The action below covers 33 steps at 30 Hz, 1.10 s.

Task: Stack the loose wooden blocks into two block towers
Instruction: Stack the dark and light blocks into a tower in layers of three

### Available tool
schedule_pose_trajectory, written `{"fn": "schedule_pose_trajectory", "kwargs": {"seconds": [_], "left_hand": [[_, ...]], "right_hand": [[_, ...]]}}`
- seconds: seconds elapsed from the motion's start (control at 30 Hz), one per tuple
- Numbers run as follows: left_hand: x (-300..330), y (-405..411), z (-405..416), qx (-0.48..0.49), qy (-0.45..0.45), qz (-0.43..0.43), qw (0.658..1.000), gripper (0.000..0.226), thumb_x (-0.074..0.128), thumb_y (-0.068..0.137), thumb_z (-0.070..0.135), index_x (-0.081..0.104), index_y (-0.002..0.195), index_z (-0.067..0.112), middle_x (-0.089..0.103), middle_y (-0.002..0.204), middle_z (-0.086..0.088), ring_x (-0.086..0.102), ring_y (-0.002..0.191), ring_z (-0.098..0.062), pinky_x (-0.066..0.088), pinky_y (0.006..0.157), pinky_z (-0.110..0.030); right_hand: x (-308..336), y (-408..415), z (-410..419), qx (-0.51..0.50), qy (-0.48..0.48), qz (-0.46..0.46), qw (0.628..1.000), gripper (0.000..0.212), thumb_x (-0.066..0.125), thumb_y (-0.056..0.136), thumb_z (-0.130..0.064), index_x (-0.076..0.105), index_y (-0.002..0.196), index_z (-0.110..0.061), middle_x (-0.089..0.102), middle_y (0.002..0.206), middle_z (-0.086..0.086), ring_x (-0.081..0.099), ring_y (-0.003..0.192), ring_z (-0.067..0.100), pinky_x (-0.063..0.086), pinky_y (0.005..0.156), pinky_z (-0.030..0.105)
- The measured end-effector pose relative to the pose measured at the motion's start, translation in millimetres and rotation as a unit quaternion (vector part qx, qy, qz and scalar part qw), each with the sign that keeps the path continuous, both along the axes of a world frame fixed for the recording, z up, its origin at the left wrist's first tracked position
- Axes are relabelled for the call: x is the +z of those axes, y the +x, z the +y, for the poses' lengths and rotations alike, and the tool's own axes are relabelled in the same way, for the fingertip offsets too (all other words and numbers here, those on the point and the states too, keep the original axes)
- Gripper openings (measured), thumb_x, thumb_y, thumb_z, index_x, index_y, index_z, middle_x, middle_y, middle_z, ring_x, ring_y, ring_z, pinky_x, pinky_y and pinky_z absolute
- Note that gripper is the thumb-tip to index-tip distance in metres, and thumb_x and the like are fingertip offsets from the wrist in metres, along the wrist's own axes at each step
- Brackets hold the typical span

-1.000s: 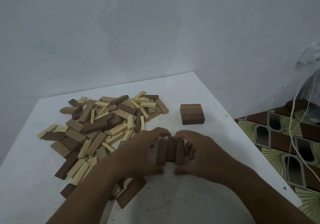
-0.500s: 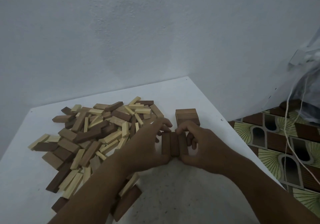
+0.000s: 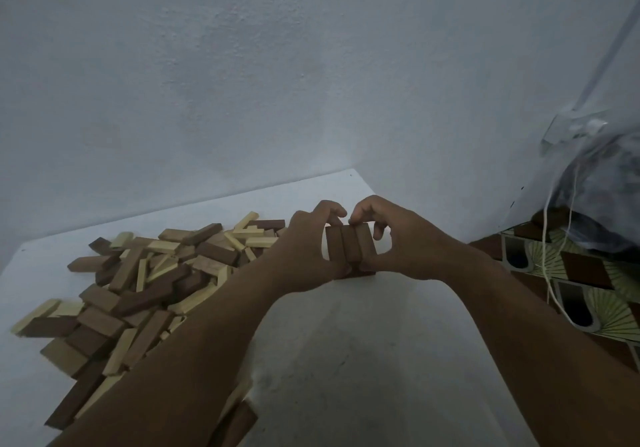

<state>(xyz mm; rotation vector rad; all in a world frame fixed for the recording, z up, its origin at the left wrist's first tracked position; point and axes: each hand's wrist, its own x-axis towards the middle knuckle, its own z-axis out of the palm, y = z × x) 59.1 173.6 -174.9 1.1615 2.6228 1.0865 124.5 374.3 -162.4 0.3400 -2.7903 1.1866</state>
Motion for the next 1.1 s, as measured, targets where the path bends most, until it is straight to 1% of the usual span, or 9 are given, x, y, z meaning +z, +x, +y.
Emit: {"fn": "schedule_pose_trajectory", "kwargs": {"seconds": [0.1,0.3,0.43,0.5,0.63,0.73,0.83,0.93,1.1], "left_hand": [[-1.8,-5.6,4.3,-0.001,-0.017,-0.012,1.0,0.072,0.083,0.07,0.029,0.042,0.13,0.028,0.059,0.115,0.01,0.048,0.106,-0.013,0.042,0.078,-0.029],[-11.5,-10.5,11.2,0.006,-0.034,-0.048,0.998,0.082,0.084,0.07,0.033,0.037,0.137,0.03,0.059,0.12,0.007,0.047,0.114,-0.018,0.04,0.08,-0.028],[-16.7,-7.0,4.8,0.043,-0.06,-0.053,0.996,0.111,0.085,0.066,0.046,0.017,0.153,0.03,0.036,0.151,0.004,0.031,0.139,-0.02,0.035,0.108,-0.041],[-18.6,7.4,-0.3,0.073,0.026,-0.109,0.991,0.11,0.084,0.072,0.036,0.011,0.154,0.031,0.025,0.157,0.007,0.024,0.143,-0.015,0.031,0.111,-0.039],[-22.7,51.5,14.2,0.177,0.251,-0.274,0.911,0.068,0.055,0.098,0.028,0.015,0.153,0.038,0.021,0.159,0.013,0.021,0.145,-0.012,0.025,0.112,-0.038],[-40.8,69.0,28.5,0.292,0.131,-0.215,0.923,0.052,0.033,0.104,0.026,0.019,0.154,0.026,0.007,0.163,0.005,0.004,0.151,-0.019,0.006,0.121,-0.05],[-56.3,77.1,31.0,0.316,-0.004,-0.119,0.941,0.062,0.034,0.098,0.022,0.008,0.155,0.018,-0.006,0.164,0.002,-0.016,0.149,-0.016,-0.013,0.119,-0.041],[-56.9,76.1,31.9,0.259,-0.069,-0.091,0.959,0.083,0.029,0.082,0.034,-0.007,0.155,0.017,-0.012,0.164,0.001,-0.021,0.148,-0.016,-0.016,0.118,-0.037],[-54.7,68.6,33.9,0.269,-0.118,-0.047,0.955,0.08,0.013,0.08,0.041,0.004,0.155,0.016,-0.002,0.165,-0.001,-0.013,0.151,-0.019,-0.01,0.122,-0.042]], "right_hand": [[-4.7,-5.0,3.6,0.0,0.001,-0.011,1.0,0.055,0.082,0.065,-0.016,0.051,0.108,-0.031,0.054,0.11,-0.016,0.051,0.088,0.017,0.047,0.069,0.027],[-18.0,-12.2,11.0,-0.002,0.002,-0.036,0.999,0.061,0.084,0.065,-0.02,0.049,0.113,-0.034,0.055,0.115,-0.02,0.052,0.096,0.017,0.047,0.073,0.024],[-25.3,-6.4,13.9,-0.021,0.014,-0.037,0.999,0.086,0.086,0.066,-0.039,0.037,0.137,-0.035,0.041,0.138,-0.021,0.044,0.115,-0.001,0.04,0.082,0.01],[-29.1,4.0,9.7,-0.069,-0.048,-0.012,0.996,0.085,0.078,0.071,-0.05,0.032,0.142,-0.037,0.034,0.144,-0.023,0.039,0.123,-0.002,0.04,0.093,0.015],[-47.5,20.8,-26.1,-0.208,-0.277,-0.002,0.938,0.055,0.041,0.091,-0.059,0.036,0.14,-0.034,0.039,0.144,-0.017,0.037,0.132,0.0,0.031,0.109,0.027],[-66.4,26.7,-36.7,-0.287,-0.103,0.001,0.953,0.061,0.012,0.097,-0.059,0.033,0.144,-0.026,0.032,0.153,-0.003,0.023,0.143,0.015,0.006,0.12,0.042],[-78.2,30.1,-30.2,-0.251,0.106,0.031,0.962,0.088,-0.005,0.085,-0.07,0.021,0.15,-0.018,0.023,0.157,-0.001,0.005,0.147,0.014,-0.019,0.115,0.038],[-82.5,29.1,-26.1,-0.208,0.16,0.028,0.964,0.1,-0.006,0.076,-0.082,0.016,0.15,-0.018,0.018,0.159,-0.004,-0.005,0.147,0.012,-0.026,0.109,0.033],[-85.3,25.1,-24.4,-0.2,0.177,-0.008,0.964,0.1,-0.001,0.075,-0.081,0.012,0.152,-0.019,0.01,0.16,-0.002,-0.012,0.146,0.011,-0.029,0.105,0.027]]}}
